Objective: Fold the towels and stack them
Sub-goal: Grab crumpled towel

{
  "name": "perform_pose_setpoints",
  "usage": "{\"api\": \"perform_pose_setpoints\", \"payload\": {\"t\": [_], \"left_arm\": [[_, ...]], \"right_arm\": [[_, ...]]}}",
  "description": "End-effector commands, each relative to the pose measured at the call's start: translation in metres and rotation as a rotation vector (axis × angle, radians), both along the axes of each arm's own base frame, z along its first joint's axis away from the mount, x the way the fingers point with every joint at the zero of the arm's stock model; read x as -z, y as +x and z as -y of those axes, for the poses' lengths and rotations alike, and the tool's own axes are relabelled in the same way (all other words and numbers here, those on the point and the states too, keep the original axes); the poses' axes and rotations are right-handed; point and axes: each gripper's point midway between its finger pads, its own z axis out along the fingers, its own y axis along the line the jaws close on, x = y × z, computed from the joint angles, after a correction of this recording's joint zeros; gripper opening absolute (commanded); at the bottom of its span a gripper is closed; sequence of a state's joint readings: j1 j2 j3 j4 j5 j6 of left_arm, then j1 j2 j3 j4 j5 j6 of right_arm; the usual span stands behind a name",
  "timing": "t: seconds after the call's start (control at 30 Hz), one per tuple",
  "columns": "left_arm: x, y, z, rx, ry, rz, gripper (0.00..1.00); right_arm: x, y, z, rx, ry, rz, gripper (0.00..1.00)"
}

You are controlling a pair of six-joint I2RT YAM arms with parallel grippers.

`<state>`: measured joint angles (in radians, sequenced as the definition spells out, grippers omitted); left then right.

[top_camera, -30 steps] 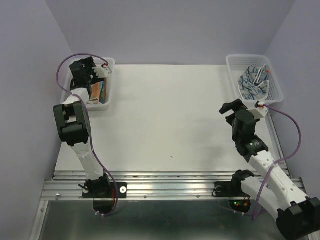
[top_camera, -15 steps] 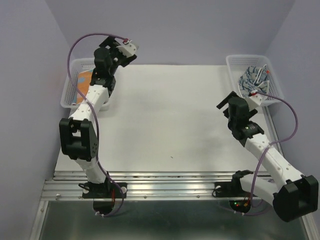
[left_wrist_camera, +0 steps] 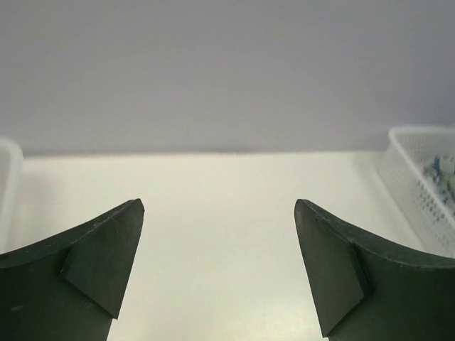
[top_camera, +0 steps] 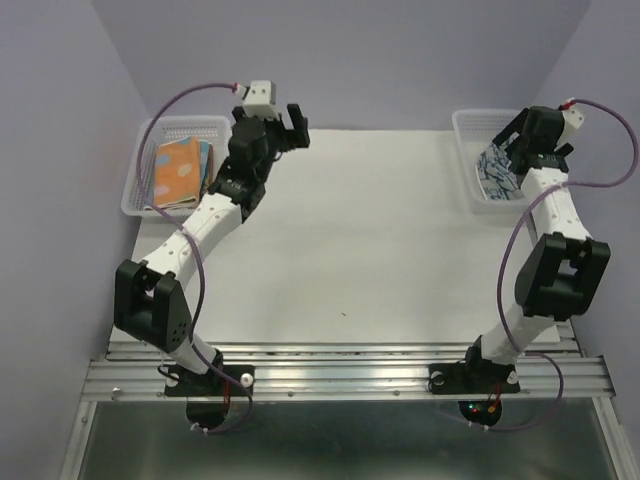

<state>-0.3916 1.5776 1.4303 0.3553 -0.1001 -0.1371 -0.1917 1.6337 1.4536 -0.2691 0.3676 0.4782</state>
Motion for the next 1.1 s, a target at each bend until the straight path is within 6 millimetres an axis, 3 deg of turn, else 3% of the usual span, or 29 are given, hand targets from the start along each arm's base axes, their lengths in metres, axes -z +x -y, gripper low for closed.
{"api": "perform_pose_setpoints", "payload": {"t": [0.0, 0.03, 0.1, 0.13, 0.17, 0.23, 0.27, 0.33, 0.37, 0.4, 0.43, 0.63, 0.7, 0.77, 0.8, 0.87, 0.9, 0.97, 1.03, 1.07], "left_arm": [[0.076, -0.04, -0.004, -0.164, -0.066, -0.188, 0.99], [0.11, -0.051, -0.003, -0.186, -0.021, -0.241, 0.99], [0.138, -0.06, -0.005, -0.209, 0.013, -0.286, 0.99], [0.162, -0.067, -0.008, -0.222, 0.048, -0.325, 0.99], [0.17, -0.071, -0.01, -0.232, 0.058, -0.341, 0.99], [0.197, -0.081, -0.021, -0.287, 0.073, -0.402, 0.99], [0.207, -0.084, -0.025, -0.302, 0.081, -0.423, 0.99], [0.226, -0.091, -0.03, -0.329, 0.082, -0.466, 0.99], [0.231, -0.093, -0.031, -0.332, 0.08, -0.476, 0.99], [0.234, -0.093, -0.031, -0.333, 0.083, -0.484, 0.99], [0.238, -0.092, -0.031, -0.342, 0.089, -0.494, 0.99], [0.249, -0.088, -0.038, -0.412, 0.129, -0.529, 0.99], [0.251, -0.087, -0.04, -0.424, 0.135, -0.534, 0.99], [0.25, -0.088, -0.042, -0.443, 0.136, -0.535, 0.99], [0.249, -0.088, -0.043, -0.448, 0.135, -0.534, 0.99], [0.245, -0.09, -0.044, -0.448, 0.122, -0.526, 0.99], [0.242, -0.091, -0.044, -0.447, 0.114, -0.523, 0.99], [0.237, -0.094, -0.043, -0.435, 0.098, -0.513, 0.99], [0.231, -0.099, -0.043, -0.427, 0.078, -0.501, 0.99], [0.229, -0.101, -0.041, -0.417, 0.068, -0.495, 0.99]], "right_arm": [[-0.002, 0.04, 0.026, -0.071, -0.054, -0.049, 1.0], [0.03, 0.054, 0.035, -0.081, -0.042, -0.106, 1.0], [0.045, 0.071, 0.045, -0.077, -0.048, -0.142, 1.0], [0.031, 0.081, 0.051, -0.076, -0.068, -0.138, 1.0], [0.066, 0.09, 0.059, -0.07, -0.054, -0.21, 1.0], [0.081, 0.095, 0.07, -0.054, -0.055, -0.264, 1.0], [0.076, 0.102, 0.081, -0.035, -0.068, -0.251, 1.0], [0.114, 0.107, 0.088, -0.019, -0.037, -0.312, 1.0], [0.117, 0.111, 0.09, -0.024, -0.03, -0.306, 1.0], [0.137, 0.113, 0.091, -0.031, -0.024, -0.333, 1.0], [0.143, 0.116, 0.091, -0.038, -0.027, -0.33, 1.0], [0.2, 0.116, 0.09, -0.053, -0.001, -0.408, 1.0], [0.206, 0.115, 0.09, -0.056, 0.001, -0.42, 0.93], [0.202, 0.118, 0.087, -0.07, 0.006, -0.406, 0.52], [0.195, 0.119, 0.086, -0.073, 0.008, -0.39, 0.37], [0.182, 0.121, 0.083, -0.09, 0.009, -0.357, 0.17], [0.152, 0.122, 0.082, -0.095, -0.006, -0.309, 0.14], [0.132, 0.119, 0.076, -0.114, -0.004, -0.262, 0.1], [0.074, 0.116, 0.065, -0.152, -0.015, -0.139, 0.09], [0.079, 0.107, 0.056, -0.17, 0.007, -0.143, 0.09]]}}
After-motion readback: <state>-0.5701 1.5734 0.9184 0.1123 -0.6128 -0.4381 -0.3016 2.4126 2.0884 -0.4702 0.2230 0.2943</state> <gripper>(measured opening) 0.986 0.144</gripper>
